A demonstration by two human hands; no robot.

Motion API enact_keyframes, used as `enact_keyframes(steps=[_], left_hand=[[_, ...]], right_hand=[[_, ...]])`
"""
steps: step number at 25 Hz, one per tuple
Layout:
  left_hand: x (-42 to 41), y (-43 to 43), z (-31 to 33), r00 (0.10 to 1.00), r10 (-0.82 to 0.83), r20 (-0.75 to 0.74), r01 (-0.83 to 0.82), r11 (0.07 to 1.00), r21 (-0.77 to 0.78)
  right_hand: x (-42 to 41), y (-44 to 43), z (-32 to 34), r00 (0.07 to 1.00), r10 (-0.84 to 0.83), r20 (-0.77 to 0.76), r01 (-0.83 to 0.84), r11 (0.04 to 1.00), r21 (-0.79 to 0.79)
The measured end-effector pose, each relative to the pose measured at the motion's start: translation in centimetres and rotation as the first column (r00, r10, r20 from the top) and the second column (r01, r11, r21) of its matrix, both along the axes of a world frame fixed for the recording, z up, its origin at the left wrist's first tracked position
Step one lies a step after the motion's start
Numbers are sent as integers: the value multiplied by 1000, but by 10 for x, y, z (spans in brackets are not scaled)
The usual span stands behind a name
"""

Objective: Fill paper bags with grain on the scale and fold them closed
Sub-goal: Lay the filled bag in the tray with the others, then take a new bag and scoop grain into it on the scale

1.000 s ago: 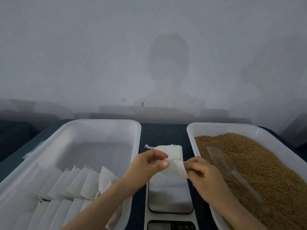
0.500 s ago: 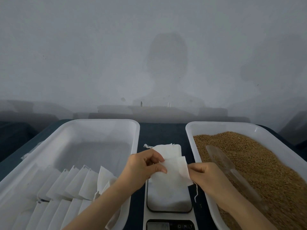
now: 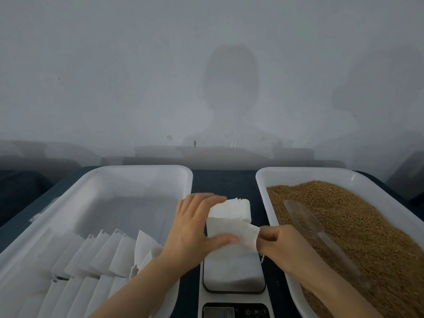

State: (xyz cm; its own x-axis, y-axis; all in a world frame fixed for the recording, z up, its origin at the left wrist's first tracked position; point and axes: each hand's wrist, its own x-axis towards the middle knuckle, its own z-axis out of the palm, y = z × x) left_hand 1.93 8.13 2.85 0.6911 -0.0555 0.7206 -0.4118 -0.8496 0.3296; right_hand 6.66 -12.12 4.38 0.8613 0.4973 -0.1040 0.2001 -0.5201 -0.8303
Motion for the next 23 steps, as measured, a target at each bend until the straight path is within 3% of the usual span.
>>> enact_keyframes(steps=[3,6,13,16,19,21,23], left_hand=[[-2,-16,-5,997,-26,-67,43,963,266],[3,-27,-13,998,-7,-63,29,937,347],[2,-21,-13,957,-115,-267,160,975,153],[3,-21,-12,886,-149,-439,133,989,-66],[4,-18,-13,841,-180,-511,97,978,-185],[5,-16,-11,811,-234,-536,101,959,-266],[6,-14,-9,784,-289,-550,103,934,-343]], right_hand=[[-3,1,4,999,35,-4,-34,998,52],[-3,2,3,997,76,23,-77,996,52],[-7,4,-2,989,93,117,-103,992,77],[-2,-6,4,975,-55,215,26,991,132],[34,-44,13,876,-221,428,294,949,-112],[59,-74,10,890,-190,415,385,801,-458],[73,-91,-3,944,-124,304,312,629,-712]])
